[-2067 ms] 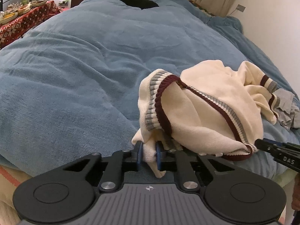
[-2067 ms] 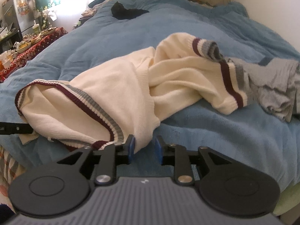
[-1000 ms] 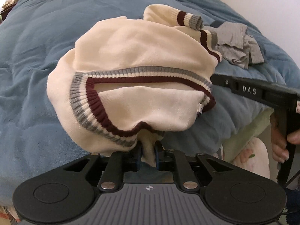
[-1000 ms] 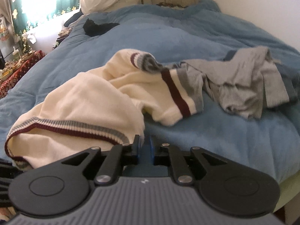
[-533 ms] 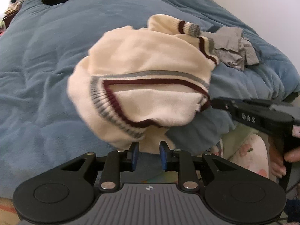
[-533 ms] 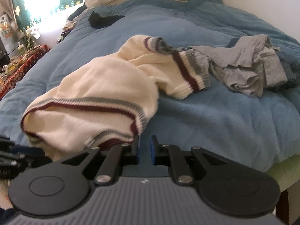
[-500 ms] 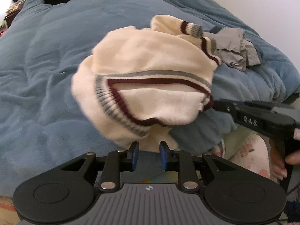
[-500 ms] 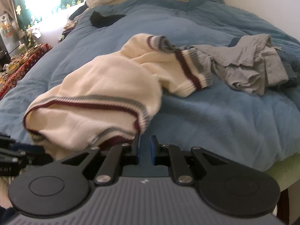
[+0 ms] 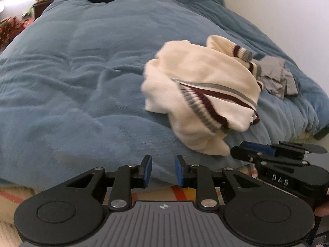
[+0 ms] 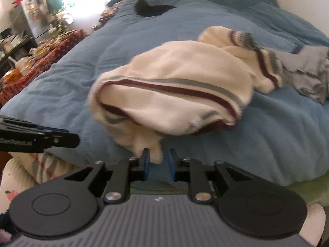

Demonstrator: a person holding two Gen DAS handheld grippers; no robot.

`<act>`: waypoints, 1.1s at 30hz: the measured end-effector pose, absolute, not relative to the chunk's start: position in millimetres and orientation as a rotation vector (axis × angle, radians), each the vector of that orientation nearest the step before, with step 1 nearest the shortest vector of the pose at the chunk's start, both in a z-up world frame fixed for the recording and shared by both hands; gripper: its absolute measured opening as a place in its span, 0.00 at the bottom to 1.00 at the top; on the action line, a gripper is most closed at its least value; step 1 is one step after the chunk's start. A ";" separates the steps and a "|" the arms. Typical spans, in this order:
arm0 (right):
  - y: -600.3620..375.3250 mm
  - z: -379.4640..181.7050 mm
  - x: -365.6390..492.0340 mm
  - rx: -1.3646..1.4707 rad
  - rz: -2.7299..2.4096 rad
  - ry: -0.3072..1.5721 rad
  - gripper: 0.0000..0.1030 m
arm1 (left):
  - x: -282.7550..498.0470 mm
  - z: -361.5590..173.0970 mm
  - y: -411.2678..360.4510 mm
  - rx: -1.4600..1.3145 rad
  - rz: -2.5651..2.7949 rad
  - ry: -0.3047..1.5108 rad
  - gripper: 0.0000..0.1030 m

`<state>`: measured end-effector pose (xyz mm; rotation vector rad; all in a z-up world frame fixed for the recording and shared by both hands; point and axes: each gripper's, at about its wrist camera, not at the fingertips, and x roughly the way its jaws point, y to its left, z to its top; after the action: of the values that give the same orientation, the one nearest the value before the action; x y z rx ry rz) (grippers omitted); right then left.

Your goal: Fold clothes

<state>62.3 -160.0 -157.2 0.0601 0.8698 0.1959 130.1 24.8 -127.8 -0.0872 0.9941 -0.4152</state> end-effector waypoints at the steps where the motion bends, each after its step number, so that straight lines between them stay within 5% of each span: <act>1: -154.9 -157.0 63.0 0.053 0.205 0.872 0.21 | 129.6 -128.1 29.1 -0.096 -0.411 0.991 0.24; 11: -130.0 -172.9 81.4 -0.026 0.198 0.918 0.26 | 133.1 -137.0 53.8 -0.151 -0.369 0.996 0.24; 13: -133.5 -175.5 83.6 -0.021 0.186 0.924 0.16 | 134.4 -138.6 51.5 -0.150 -0.375 1.001 0.24; 19: -144.3 -168.9 76.2 -0.051 0.148 0.865 0.08 | 138.4 -140.9 38.9 -0.137 -0.403 1.009 0.24; 33: -246.2 -148.6 62.4 0.059 -0.090 0.768 0.06 | 147.6 -128.3 -33.9 -0.044 -0.519 0.988 0.24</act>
<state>62.4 -246.2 -148.6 0.0593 0.7684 -0.0900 147.6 -33.9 -128.3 -0.0440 0.9882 -0.5188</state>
